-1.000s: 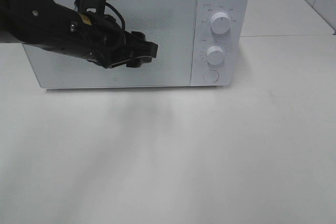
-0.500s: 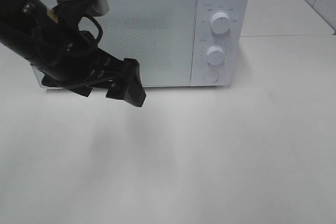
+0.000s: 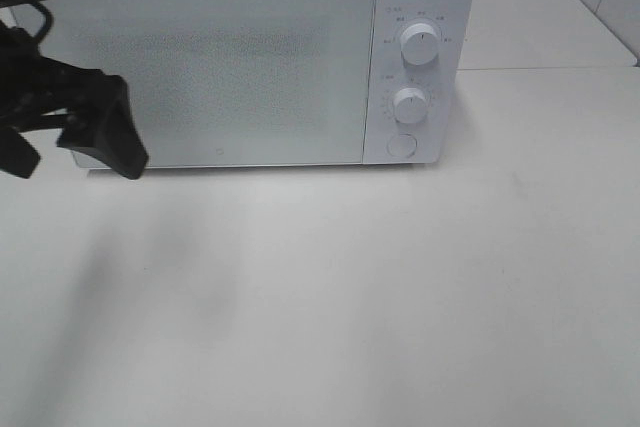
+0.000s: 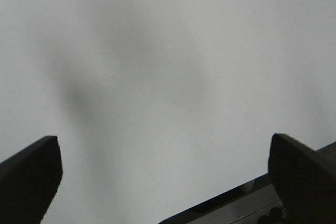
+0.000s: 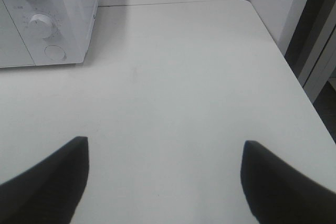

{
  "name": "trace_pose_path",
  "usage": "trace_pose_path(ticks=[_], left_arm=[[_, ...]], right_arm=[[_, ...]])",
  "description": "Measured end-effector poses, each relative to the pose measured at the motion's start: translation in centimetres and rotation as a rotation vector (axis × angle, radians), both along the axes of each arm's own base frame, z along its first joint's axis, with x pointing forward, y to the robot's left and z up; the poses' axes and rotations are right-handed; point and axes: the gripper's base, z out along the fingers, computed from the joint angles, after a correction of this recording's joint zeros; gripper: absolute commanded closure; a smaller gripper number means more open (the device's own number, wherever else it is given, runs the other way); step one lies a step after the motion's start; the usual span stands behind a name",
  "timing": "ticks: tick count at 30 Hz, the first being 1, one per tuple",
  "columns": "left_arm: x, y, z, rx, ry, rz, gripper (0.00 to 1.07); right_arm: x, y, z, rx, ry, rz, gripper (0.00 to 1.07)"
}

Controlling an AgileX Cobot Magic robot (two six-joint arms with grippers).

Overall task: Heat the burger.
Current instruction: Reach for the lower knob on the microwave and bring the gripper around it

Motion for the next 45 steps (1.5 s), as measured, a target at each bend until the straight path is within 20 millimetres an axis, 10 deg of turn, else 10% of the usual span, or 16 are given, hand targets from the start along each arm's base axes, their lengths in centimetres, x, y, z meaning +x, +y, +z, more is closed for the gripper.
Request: trace_pose_path(ticks=[17, 28, 45], left_arm=[[-2.5, 11.2, 1.1, 0.080, 0.083, 0.314, 0.06], [-8.1, 11.0, -0.1, 0.083, 0.080, 0.320, 0.06], [-18.1, 10.3, 1.6, 0.062, -0.429, 0.332, 0.06]], right_arm=[[0.0, 0.0, 0.0, 0.000, 0.000, 0.000, 0.31], [0.0, 0.0, 0.0, 0.000, 0.000, 0.000, 0.31], [0.0, 0.0, 0.0, 0.000, 0.000, 0.000, 0.31]])
